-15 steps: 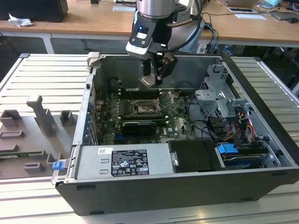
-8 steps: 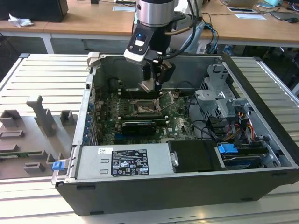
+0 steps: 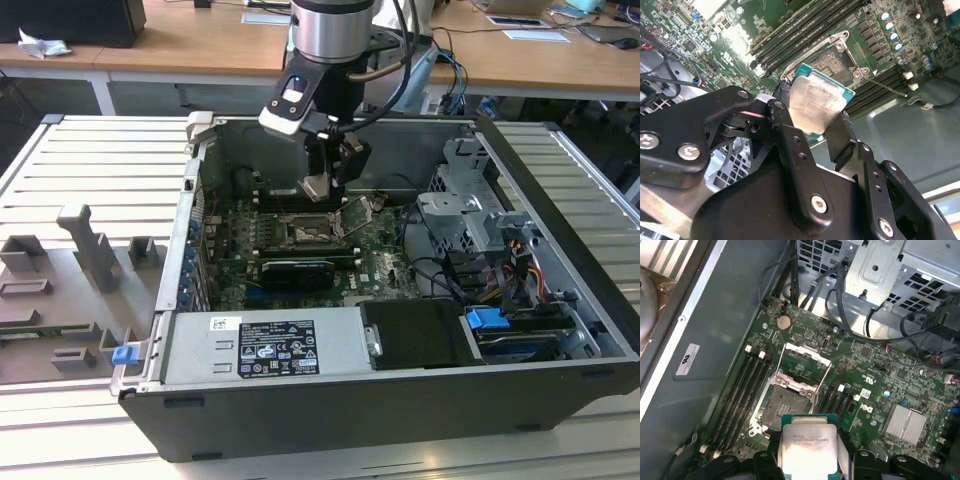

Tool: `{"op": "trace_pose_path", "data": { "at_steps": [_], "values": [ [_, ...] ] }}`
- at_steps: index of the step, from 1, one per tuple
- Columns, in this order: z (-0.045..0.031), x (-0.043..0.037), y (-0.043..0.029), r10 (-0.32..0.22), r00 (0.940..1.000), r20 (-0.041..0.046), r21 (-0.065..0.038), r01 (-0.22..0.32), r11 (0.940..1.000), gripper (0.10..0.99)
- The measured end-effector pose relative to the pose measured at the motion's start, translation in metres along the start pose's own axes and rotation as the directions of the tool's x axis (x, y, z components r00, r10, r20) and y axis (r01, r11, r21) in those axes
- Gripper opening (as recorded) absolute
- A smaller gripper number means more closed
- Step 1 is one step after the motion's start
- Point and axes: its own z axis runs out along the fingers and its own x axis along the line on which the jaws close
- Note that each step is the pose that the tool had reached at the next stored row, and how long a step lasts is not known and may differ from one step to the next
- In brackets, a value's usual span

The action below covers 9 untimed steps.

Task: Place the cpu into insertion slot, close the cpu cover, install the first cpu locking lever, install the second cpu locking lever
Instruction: 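Place the cpu into insertion slot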

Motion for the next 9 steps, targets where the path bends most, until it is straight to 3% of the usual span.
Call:
{"op": "trace_pose_path", "data": {
  "at_steps": [9],
  "values": [
    [0.0055,-0.0001,-0.0004,0.0,1.0,-0.003,0.001,0.0,1.0,0.529]
  ]
}}
